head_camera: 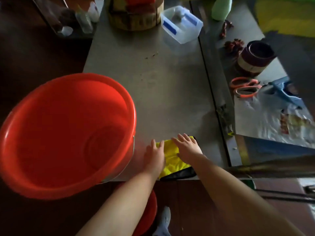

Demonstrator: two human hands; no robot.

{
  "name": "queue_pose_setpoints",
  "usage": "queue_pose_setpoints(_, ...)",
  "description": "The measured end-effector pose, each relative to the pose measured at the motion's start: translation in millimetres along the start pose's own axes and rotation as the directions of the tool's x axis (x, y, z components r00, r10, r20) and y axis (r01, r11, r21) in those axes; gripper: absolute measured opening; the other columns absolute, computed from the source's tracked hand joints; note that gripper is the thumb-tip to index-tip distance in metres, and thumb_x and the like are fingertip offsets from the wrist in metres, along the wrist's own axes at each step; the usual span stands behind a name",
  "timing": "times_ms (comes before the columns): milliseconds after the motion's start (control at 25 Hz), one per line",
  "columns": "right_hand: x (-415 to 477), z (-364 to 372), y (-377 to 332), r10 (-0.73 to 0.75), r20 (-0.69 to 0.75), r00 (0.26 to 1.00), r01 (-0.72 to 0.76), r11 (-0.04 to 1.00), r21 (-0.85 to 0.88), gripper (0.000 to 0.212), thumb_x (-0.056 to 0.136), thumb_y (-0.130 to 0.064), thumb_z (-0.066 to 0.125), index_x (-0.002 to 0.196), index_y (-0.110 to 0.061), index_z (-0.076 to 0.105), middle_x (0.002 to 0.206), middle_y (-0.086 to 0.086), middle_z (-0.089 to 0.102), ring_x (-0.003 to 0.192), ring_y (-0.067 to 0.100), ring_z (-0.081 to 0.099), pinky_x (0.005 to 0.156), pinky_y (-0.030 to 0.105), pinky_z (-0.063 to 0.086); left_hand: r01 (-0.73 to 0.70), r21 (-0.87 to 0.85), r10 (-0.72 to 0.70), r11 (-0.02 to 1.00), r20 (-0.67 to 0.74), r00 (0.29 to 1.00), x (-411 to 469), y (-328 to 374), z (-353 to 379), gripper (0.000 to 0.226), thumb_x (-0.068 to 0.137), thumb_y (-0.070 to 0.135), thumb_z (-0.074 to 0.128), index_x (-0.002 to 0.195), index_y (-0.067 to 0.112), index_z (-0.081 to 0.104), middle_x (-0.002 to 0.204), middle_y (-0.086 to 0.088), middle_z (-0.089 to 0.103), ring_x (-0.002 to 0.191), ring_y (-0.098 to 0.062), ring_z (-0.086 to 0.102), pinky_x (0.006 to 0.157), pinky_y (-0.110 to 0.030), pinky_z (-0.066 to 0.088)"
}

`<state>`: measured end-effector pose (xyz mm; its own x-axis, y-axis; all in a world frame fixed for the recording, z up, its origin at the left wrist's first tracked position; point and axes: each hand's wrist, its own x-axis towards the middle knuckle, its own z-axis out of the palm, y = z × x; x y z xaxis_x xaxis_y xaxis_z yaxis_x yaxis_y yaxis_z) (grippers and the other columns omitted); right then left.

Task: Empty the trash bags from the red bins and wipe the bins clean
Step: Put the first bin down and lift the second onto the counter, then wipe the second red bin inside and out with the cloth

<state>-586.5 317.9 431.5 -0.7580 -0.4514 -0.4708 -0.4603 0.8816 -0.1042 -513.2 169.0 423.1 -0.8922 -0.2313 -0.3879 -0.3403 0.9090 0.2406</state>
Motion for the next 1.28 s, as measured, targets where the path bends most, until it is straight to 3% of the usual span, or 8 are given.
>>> queue_pose_setpoints(240,-11.8,23.7,3.9,0.044,-0.032,0.999,-0.043,0.999,0.02,0.077,0.097,-0.028,0.058,0.159,-0.036,0.014,0.165,-0.001,0.019,0.153,0.023,0.013,0.123,0.044,0.015,0.072,-0.197,-0.077,0.978,-0.017,0.997,9.8,3.8,6.5,0.045,0.092,-0.001,0.04,0.129,0.02,0.053,0.128,-0.01,0.044,0.109,-0.034,0.058,0.094,-0.042,0.047)
queue_pose_setpoints(480,-40.0,-22.1,2.0,0.081,-0.088,0.993,-0.079,0.996,0.029,0.086,0.09,-0.043,0.067,0.158,-0.038,0.015,0.167,0.006,0.011,0.155,0.028,0.007,0.123,0.051,0.009,-0.224,-0.289,0.219,0.931,-0.052,0.974,-21.6,26.6,-48.8,0.044,0.079,-0.011,0.046,0.113,0.016,0.057,0.116,-0.01,0.055,0.107,-0.03,0.056,0.08,-0.032,0.04)
queue_pose_setpoints(600,-62.8,-76.5,-2.9,0.086,-0.013,0.996,-0.085,0.994,0.073,0.063,0.09,-0.041,0.063,0.149,-0.035,0.041,0.164,0.003,0.024,0.153,0.024,0.015,0.122,0.048,0.01,-0.354,-0.306,0.336,0.884,-0.114,0.935,-44.5,36.7,-98.7,0.04,0.078,-0.009,0.051,0.106,0.018,0.059,0.113,-0.008,0.057,0.105,-0.029,0.058,0.083,-0.031,0.042)
queue_pose_setpoints(680,-85.1,-109.2,-8.0,0.107,-0.047,0.993,-0.101,0.988,0.12,0.042,0.086,-0.037,0.062,0.128,-0.029,0.06,0.139,0.002,0.057,0.136,0.024,0.046,0.108,0.04,0.032,-0.432,-0.273,0.413,0.859,-0.129,0.902,-59.6,38.6,-130.1,0.028,0.087,0.003,0.052,0.107,0.022,0.056,0.111,-0.005,0.054,0.103,-0.029,0.058,0.08,-0.032,0.043)
queue_pose_setpoints(760,-109.2,-138.3,-13.2,0.18,-0.153,0.972,-0.146,0.967,0.211,0.032,0.085,-0.031,0.062,0.116,-0.026,0.063,0.119,0.002,0.067,0.116,0.027,0.061,0.093,0.036,0.045,-0.504,-0.197,0.49,0.841,-0.119,0.864,-73.1,39.9,-162.3,0.036,0.088,0.006,0.052,0.119,0.025,0.054,0.119,-0.004,0.051,0.106,-0.029,0.058,0.083,-0.034,0.045)
queue_pose_setpoints(920,-161.2,-205.2,-39.4,0.27,-0.328,0.905,-0.182,0.944,0.276,0.023,0.086,-0.029,0.064,0.109,-0.025,0.065,0.11,0.004,0.069,0.104,0.029,0.065,0.076,0.032,0.05,-0.621,0.062,0.619,0.781,-0.206,0.758,-102.3,33.2,-228.9,0.054,0.092,0.012,0.055,0.143,0.025,0.044,0.132,-0.006,0.047,0.116,-0.031,0.054,0.092,-0.046,0.049)
queue_pose_setpoints(1120,-201.4,-267.1,-80.9,0.328,-0.439,0.836,-0.242,0.94,0.241,0.023,0.091,-0.026,0.06,0.111,-0.016,0.066,0.113,0.01,0.066,0.105,0.034,0.063,0.086,0.044,0.054,-0.628,0.301,0.696,0.718,-0.318,0.644,-125.2,-29.7,-296.1,0.057,0.099,0.021,0.046,0.154,0.017,0.032,0.134,-0.012,0.051,0.121,-0.034,0.052,0.1,-0.046,0.042)
queue_pose_setpoints(1280,-209.4,-290.0,-130.6,0.419,-0.508,0.753,-0.26,0.898,0.355,0.028,0.09,-0.027,0.057,0.116,-0.024,0.066,0.11,0.006,0.067,0.095,0.03,0.064,0.076,0.041,0.057,-0.559,0.289,0.629,0.777,-0.336,0.701,-132.9,-114.6,-316.3,0.055,0.099,0.032,0.051,0.151,0.021,0.039,0.148,-0.009,0.047,0.134,-0.03,0.046,0.109,-0.042,0.039)
